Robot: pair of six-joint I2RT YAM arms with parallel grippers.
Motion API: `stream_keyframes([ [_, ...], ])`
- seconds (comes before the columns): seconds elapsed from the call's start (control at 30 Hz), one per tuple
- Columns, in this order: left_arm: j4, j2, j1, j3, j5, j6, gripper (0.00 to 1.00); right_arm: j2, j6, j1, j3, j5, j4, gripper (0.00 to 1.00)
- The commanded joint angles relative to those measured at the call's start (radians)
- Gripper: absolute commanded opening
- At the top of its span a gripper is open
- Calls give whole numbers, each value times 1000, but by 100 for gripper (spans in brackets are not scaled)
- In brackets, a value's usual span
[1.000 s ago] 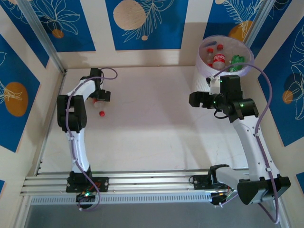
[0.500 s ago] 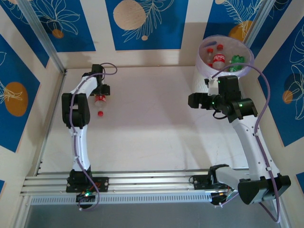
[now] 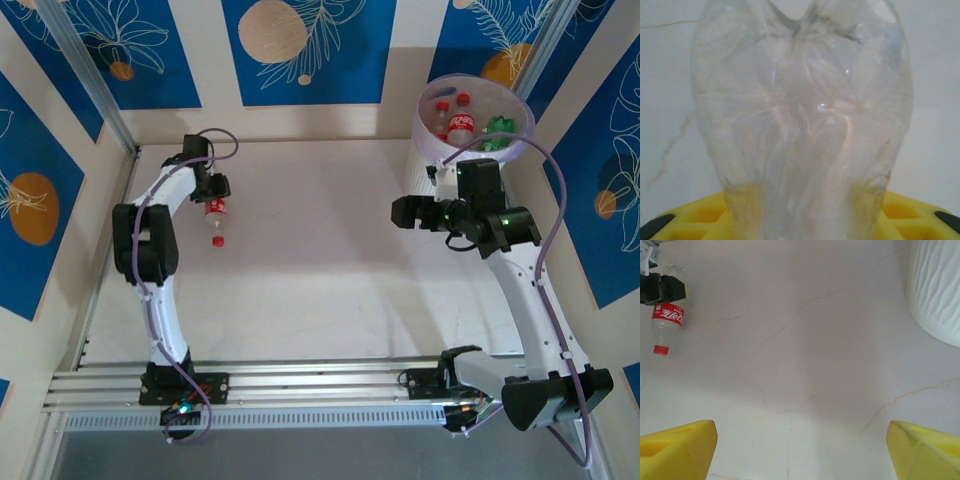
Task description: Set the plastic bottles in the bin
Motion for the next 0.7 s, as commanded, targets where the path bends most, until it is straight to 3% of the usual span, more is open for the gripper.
stream_keyframes([
  [0.0,178,-146,7,-121,253,-179,40,9,39,30,2,-105,37,87],
  [0.1,465,-238,-7,-316,440,-384,36,30,63,78,-4,-159,81,87],
  [0.17,651,-286,-25,-428,503,-513,34,54,72,125,-4,-171,111,86],
  [0.23,746,-329,-55,-495,513,-578,33,84,77,169,2,-175,131,86],
  [0.67,975,-544,-321,-725,463,-792,25,292,135,365,19,-263,286,86],
])
